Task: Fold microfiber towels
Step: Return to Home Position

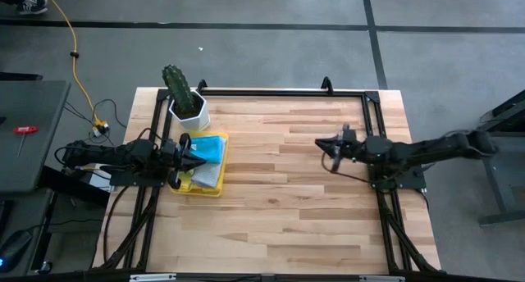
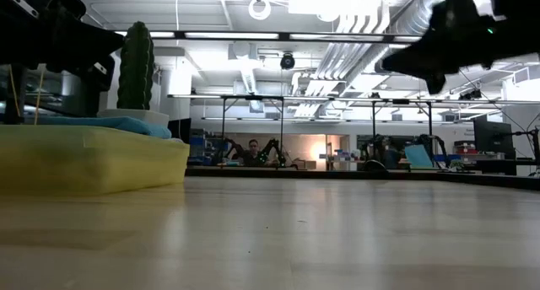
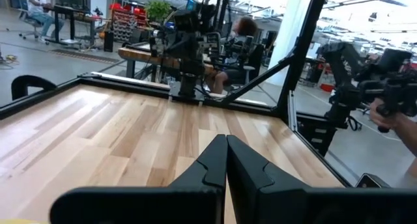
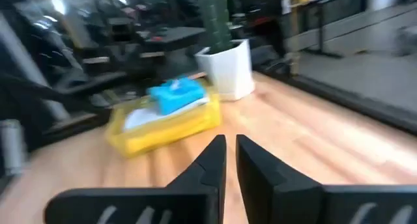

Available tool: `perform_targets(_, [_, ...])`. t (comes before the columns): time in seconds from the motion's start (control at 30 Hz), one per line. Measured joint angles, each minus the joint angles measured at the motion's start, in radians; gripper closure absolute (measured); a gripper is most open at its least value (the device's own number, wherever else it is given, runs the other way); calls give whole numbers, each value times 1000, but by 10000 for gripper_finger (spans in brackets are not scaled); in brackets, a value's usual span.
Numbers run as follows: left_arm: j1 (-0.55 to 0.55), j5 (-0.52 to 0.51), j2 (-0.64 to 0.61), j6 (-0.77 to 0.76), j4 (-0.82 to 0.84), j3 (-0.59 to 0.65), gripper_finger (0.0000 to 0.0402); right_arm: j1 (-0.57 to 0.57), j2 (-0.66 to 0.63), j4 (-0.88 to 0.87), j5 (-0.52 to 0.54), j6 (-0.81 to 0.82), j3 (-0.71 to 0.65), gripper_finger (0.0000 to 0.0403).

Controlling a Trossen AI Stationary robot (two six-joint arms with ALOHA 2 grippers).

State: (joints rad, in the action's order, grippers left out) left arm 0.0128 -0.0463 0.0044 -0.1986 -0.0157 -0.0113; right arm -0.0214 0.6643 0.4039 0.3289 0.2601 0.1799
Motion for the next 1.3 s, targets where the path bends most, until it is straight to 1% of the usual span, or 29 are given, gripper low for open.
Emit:
perform_targets(0.03, [0,0,0,0,0,0,401,26,-45,-3,-52,18,-31,375])
perform_targets(0.1, [0,0,0,0,0,0,401,96,-134,-6,-152,42,-72,385])
perform_targets(0.2, [0,0,0,0,0,0,401,210,-246,-16,-330,46,-93,399])
perform_targets(0.3, [0,0,0,0,0,0,401,301,-321,-60,-432,40,-97,396])
perform_targets(0.37, [0,0,0,0,0,0,401,332,-352,-105,-461,37,-97,401])
perform_targets(0.43, [0,-1,0,0,0,0,401,332,-371,-139,-467,26,-97,400])
perform_targets(0.53, [0,-1,0,0,0,0,401,280,-379,-158,-453,-3,-97,402])
perform_targets(0.6, [0,-2,0,0,0,0,401,220,-378,-157,-395,-22,-97,402])
perform_targets(0.7, [0,-2,0,0,0,0,401,111,-378,-124,-280,-57,-114,402])
perform_targets(0.73, [0,-2,0,0,0,0,401,79,-380,-100,-256,-63,-132,402])
perform_targets(0.8, [0,-2,0,0,0,0,401,32,-385,-54,-247,-69,-171,403])
perform_targets(0.9, [0,-3,0,0,0,0,401,22,-413,-80,-219,-57,-168,403])
perform_targets(1.07, [0,-3,0,0,0,0,401,28,-513,-114,-218,-103,-164,403])
perform_targets(1.2, [0,-2,0,0,0,0,401,28,-655,-255,-209,-106,-164,403])
perform_targets(1.3, [0,-2,0,0,-1,0,401,28,-660,-344,-174,-83,-158,403])
